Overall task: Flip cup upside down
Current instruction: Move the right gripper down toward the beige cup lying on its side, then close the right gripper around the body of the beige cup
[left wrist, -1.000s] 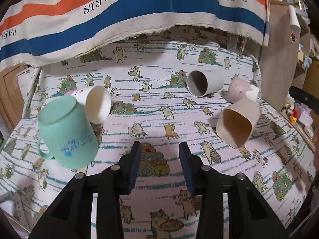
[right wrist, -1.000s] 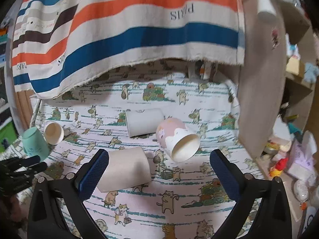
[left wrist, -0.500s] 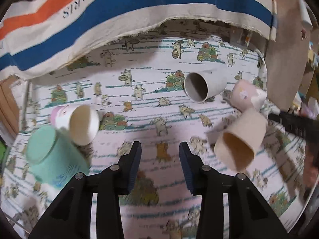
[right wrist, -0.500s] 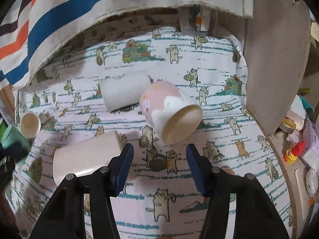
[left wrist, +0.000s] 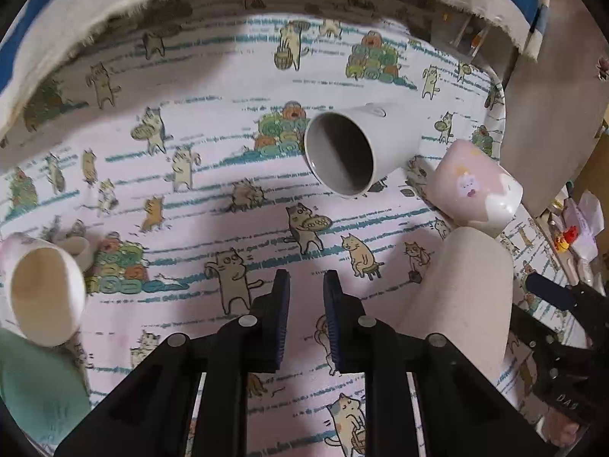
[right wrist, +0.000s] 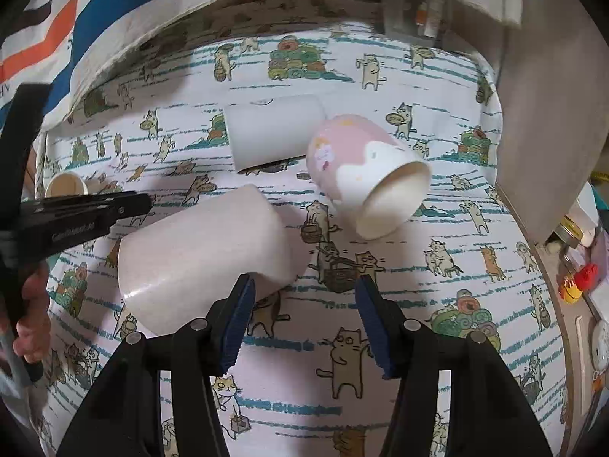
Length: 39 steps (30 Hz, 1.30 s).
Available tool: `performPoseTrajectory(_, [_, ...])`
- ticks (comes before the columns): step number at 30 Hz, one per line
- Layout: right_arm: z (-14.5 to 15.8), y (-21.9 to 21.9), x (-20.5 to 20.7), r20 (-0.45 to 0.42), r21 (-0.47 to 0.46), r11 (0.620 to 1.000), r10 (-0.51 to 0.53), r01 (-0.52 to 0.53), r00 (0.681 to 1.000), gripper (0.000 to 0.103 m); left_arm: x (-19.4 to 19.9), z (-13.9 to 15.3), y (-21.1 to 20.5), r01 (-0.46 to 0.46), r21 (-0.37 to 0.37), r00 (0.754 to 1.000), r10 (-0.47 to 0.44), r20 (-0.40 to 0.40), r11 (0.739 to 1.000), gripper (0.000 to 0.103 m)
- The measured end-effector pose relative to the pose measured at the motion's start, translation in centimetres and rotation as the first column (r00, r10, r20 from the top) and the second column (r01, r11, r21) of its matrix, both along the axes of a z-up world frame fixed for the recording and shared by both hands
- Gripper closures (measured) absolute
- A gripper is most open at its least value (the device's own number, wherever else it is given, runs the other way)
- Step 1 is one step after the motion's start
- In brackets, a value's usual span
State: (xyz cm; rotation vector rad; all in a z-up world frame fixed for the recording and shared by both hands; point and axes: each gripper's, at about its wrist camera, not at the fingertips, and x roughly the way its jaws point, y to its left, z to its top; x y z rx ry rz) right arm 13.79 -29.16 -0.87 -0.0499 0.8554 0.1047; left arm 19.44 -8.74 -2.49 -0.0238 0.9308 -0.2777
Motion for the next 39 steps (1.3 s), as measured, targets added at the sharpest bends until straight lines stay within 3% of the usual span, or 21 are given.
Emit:
performPoseTrajectory(3, [-0.3,0.4,0.2,-0.009,-0.003,1.0,0.011,-0.011,1.0,0.045,-0.1,-0.6,0.2,0.026,-0.054,0.999,-0.028,-0.041,0.998,0.088])
performPoseTrajectory(7, [-0.4,0.9,0.4,-0.009,0.003,1.0,0.025,-0.025,1.0,0.045,-1.3,-0.2,-0.4,0.035,0.025,0.999,-0.034,-0.03,0.999,0.088])
performPoseTrajectory(9, [-0.3,1.1,0.4,-0.001,0.013,1.0,0.025,-0.025,1.0,0.045,-1.5,0.0,-0.4,0.04,0.024,0.999,-0.039,-0.032,0.999,0.088])
performPoseTrajectory(15, [0.0,2.6,0.3,0.0,0.009,0.998,0.058,-0.058,0.998,0.045,-1.7,0.1,-0.1,0.061,-0.027,0.997,-0.063,-0.053,0.998,0.09])
performPoseTrajectory(18, [0.2,3.4,0.1,0.01,-0.007,0.997,0.071,-0.071,0.997,0.045,-2.3,0.1,0.6,0.072,-0.099,0.994,-0.08,-0.075,0.992,0.094])
performPoseTrajectory(33, [0.4,7.3,-0.5,0.006,0.018,0.985,0.17,-0.17,0.985,0.045,-7.8,1.1,3.7,0.065,-0.049,0.998,-0.065,-0.005,0.997,0.103])
performPoseTrajectory(39, [0.3,8.3,-0.7,-0.005,0.031,0.978,0.205,-0.205,0.979,0.046,-8.7,1.3,5.5,0.031,-0.098,0.999,-0.032,-0.01,0.995,0.103])
